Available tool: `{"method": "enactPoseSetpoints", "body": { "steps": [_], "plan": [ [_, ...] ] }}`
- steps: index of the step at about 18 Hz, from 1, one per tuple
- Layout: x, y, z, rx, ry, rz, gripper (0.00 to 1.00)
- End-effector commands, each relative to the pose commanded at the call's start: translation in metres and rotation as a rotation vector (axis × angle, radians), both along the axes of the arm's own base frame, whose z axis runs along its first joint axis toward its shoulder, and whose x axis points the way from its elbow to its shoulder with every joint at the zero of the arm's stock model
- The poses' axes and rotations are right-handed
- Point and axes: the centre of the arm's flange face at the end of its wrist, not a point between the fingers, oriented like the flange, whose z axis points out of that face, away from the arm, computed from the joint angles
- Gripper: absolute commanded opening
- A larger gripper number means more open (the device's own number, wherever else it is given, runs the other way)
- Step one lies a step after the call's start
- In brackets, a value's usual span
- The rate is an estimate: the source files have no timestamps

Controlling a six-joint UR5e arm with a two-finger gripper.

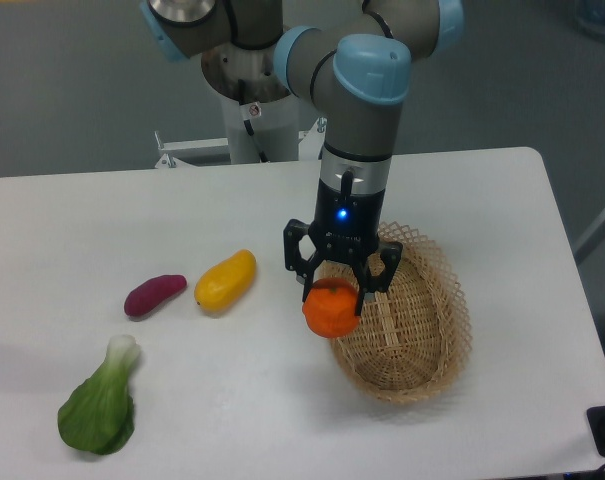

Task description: Place the orange on the table

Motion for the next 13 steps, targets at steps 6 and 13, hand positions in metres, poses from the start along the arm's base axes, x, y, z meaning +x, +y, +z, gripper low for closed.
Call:
{"method": "enactPoseSetpoints", "body": {
  "steps": [6, 13],
  "plan": [
    [0.000, 0.001, -0.004, -0.005, -0.005, 0.000, 0.45],
    [0.004, 0.005, -0.010, -0.058, 0.018, 0.018, 0.44]
  ]
}}
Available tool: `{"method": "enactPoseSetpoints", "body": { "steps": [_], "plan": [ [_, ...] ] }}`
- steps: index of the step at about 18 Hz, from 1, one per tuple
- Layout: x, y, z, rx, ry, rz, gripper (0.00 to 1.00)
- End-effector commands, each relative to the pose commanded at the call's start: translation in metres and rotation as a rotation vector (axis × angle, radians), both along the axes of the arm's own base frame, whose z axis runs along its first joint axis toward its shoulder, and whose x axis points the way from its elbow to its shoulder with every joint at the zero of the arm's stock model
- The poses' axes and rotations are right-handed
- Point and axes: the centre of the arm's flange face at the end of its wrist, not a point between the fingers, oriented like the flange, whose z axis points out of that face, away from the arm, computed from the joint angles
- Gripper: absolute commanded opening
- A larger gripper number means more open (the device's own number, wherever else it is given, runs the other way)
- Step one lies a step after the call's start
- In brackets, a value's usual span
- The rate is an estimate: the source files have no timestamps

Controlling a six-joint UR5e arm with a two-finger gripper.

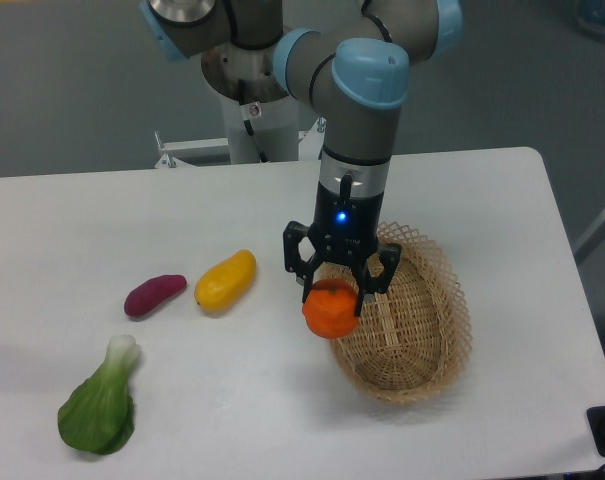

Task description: Place the orange on the table

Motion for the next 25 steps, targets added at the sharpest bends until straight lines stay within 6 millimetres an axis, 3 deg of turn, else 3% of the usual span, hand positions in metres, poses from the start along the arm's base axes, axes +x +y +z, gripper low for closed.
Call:
{"method": "enactPoseSetpoints", "body": {
  "steps": [3, 9, 15, 18, 22, 25],
  "plan": [
    [0.024, 0.020, -0.012, -0.082, 0.032, 0.018, 0.45],
    [0.070, 0.075, -0.076, -0.210, 0.017, 0.032, 0.45],
    [0.081, 0.124, -0.130, -0.272, -0.018, 0.148, 0.46],
    [0.096, 0.132, -0.151, -0.303, -0.028, 0.150, 0.49],
    [0.101, 0.134, -0.175, -0.340, -0.040, 0.157, 0.49],
    [0.110, 0.137, -0.180, -0.355, -0.024, 0.134, 0.55]
  ]
}}
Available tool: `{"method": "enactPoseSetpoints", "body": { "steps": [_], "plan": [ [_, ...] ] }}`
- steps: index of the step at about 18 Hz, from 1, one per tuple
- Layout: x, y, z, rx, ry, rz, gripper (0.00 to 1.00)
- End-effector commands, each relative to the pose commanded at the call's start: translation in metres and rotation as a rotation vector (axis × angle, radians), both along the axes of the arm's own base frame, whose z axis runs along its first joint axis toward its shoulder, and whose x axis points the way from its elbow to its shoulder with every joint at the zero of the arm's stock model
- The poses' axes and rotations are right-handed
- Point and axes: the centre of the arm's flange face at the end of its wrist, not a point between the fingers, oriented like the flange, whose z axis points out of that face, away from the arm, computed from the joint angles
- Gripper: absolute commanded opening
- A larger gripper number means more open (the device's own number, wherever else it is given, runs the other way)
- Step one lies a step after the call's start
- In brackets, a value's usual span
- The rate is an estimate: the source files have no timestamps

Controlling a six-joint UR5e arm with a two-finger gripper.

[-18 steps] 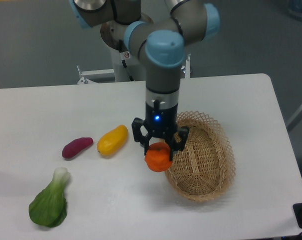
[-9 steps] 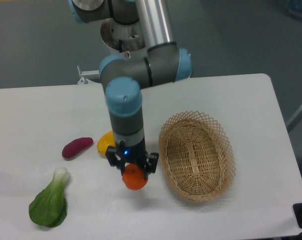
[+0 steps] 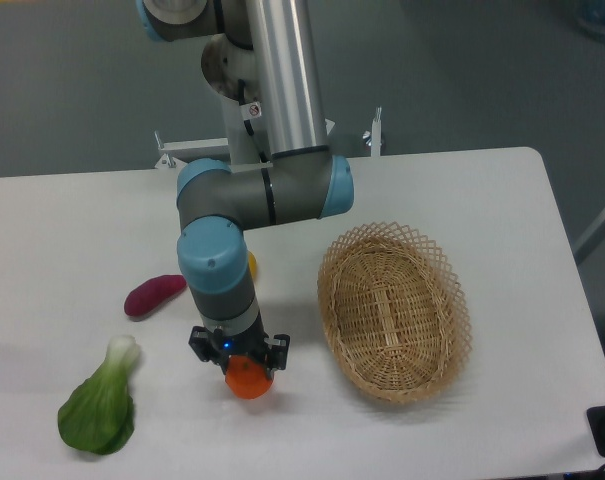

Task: Place the orange on the table
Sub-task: 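Carry the orange away from the basket and lower it toward the table, then open the gripper to release the orange and lift away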

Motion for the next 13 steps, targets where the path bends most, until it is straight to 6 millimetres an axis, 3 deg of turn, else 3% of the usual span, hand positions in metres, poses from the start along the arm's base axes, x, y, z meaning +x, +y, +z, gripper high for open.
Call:
{"method": "enactPoseSetpoints", "body": {
  "steps": [4, 8, 11, 13],
  "plan": [
    [0.0015, 0.0012, -0.0059, -0.008, -0.003, -0.004, 0.55],
    [0.0014, 0.0010, -0.0061, -0.010, -0.002, -0.004, 0.61],
    [-0.0010, 0.0015, -0.0039, -0.009, 0.008, -0.003, 0.78],
    [-0.0030, 0.0018, -0.0007, -0.012, 0.024, 0.000, 0.99]
  ]
}}
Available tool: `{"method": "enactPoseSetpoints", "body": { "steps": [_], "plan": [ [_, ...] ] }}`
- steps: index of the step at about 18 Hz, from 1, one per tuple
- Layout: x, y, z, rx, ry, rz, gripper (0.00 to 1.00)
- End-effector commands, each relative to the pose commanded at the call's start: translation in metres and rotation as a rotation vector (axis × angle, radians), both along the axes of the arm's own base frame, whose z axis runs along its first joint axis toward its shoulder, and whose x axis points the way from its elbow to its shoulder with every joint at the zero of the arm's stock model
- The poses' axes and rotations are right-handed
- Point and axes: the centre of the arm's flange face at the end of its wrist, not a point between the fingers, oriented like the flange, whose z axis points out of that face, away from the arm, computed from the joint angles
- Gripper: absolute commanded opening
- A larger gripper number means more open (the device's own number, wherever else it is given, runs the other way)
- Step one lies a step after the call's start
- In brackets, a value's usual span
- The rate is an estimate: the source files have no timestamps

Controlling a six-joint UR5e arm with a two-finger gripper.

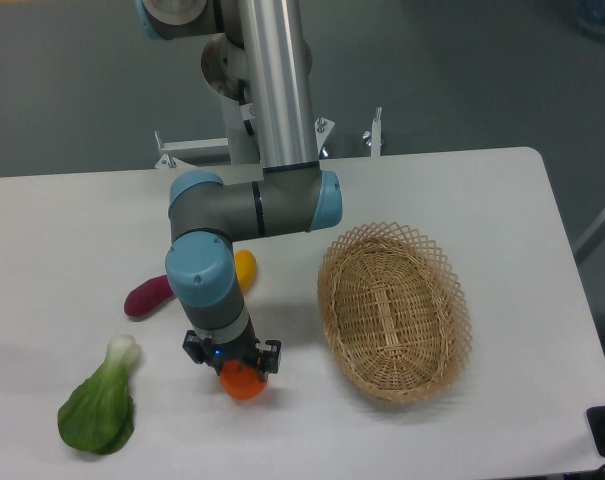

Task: Place the orange on the table
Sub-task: 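Open the gripper to release the orange and lift away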

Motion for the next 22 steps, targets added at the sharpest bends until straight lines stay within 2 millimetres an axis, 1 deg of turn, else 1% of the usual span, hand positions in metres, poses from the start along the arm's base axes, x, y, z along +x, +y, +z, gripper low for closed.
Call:
{"method": "enactPoseSetpoints", "body": {
  "steps": [2, 4, 6, 7, 8, 9, 10, 11, 14, 16, 19, 22],
  "plan": [
    [-0.001, 0.001, 0.003, 0.003, 0.006, -0.010, 1.00],
    [0.000, 0.001, 0.015, 0.013, 0.016, -0.034, 1.00],
    [-0.001, 0.002, 0.020, 0.019, 0.023, -0.051, 1.00],
    [-0.005, 0.006, 0.032, 0.036, 0.036, -0.055, 1.00],
    [-0.007, 0.008, 0.036, 0.042, 0.042, -0.063, 1.00],
    [-0.012, 0.009, 0.045, 0.052, 0.053, -0.067, 1.00],
    [-0.023, 0.003, 0.063, 0.067, 0.065, -0.058, 1.00],
    [-0.029, -0.001, 0.074, 0.075, 0.076, -0.071, 1.00],
    [-0.040, -0.015, 0.098, 0.073, 0.097, -0.135, 1.00],
    [-0.046, -0.022, 0.108, 0.070, 0.087, -0.140, 1.00],
    [-0.051, -0.029, 0.119, 0.063, 0.088, -0.179, 1.00],
    [-0.051, -0.032, 0.122, 0.049, 0.078, -0.209, 1.00]
  ]
}}
